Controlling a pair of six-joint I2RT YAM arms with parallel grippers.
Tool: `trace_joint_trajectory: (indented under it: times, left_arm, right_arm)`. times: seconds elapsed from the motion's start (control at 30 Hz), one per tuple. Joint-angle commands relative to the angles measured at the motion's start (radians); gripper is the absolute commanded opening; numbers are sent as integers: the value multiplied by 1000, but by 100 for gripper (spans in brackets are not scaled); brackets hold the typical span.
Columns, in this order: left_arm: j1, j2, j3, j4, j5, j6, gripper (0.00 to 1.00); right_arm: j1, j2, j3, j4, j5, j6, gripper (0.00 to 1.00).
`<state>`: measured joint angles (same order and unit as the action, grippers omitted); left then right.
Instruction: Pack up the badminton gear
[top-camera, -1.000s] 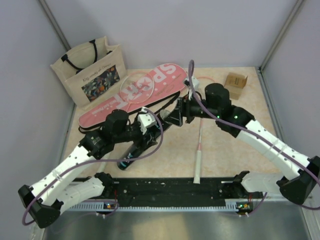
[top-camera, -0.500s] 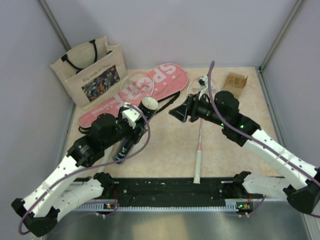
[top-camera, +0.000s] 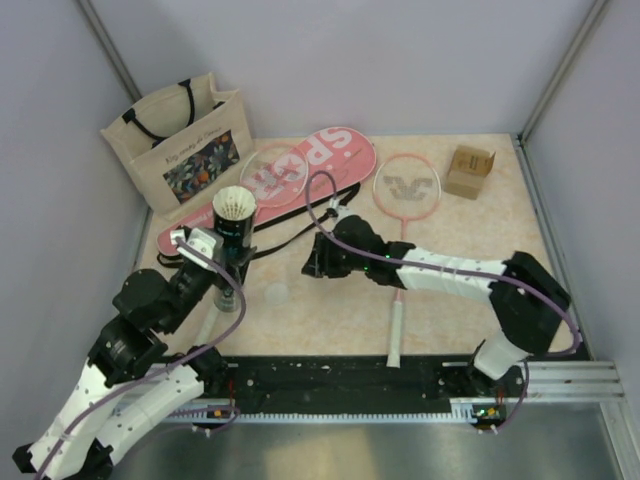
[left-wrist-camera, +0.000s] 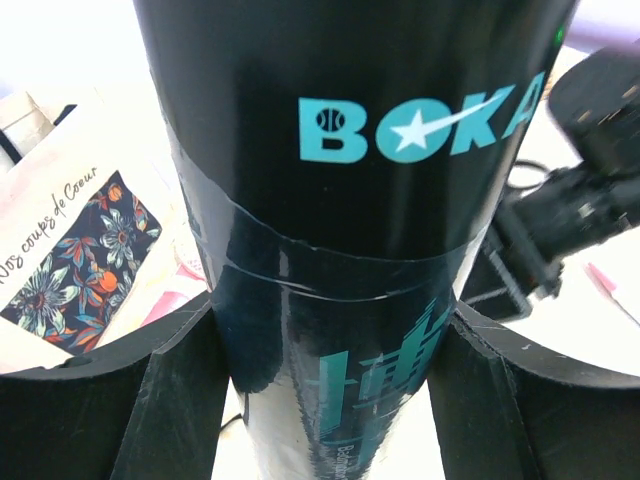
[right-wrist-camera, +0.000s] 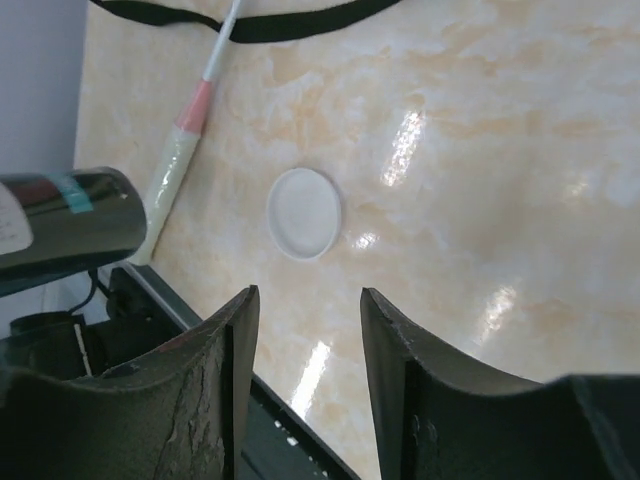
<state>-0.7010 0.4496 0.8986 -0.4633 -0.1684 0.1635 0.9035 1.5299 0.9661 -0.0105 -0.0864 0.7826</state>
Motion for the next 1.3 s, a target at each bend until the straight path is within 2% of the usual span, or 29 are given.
trace_joint_trajectory:
  times: [0.0, 0.2, 0.37, 0.67, 0.8, 1.0, 1.27]
  left_arm:
    - [3, -57, -1, 77, 13, 13, 32]
    - [3, -161, -18, 89, -5, 10, 31]
    - [3, -186, 2, 57, -25, 27, 31]
    - [3, -218, 5, 61, -14, 34, 31]
    - [3, -218, 19, 68, -13, 41, 31]
    - [3, -209, 28, 68, -16, 42, 30]
    - [1, -204, 20, 66, -11, 34, 30]
  right_arm:
    - [72, 157, 152, 12, 57, 1, 44]
    - [120, 338, 279, -46, 123, -11, 37]
    - [143, 479, 376, -66, 128, -16, 35]
    - [186, 625, 516, -229, 253, -91, 32]
    - [189, 628, 505, -266, 289, -117, 23]
    - [195, 592, 453, -285, 369, -196, 18]
    - [190, 480, 320, -306, 476, -230, 0]
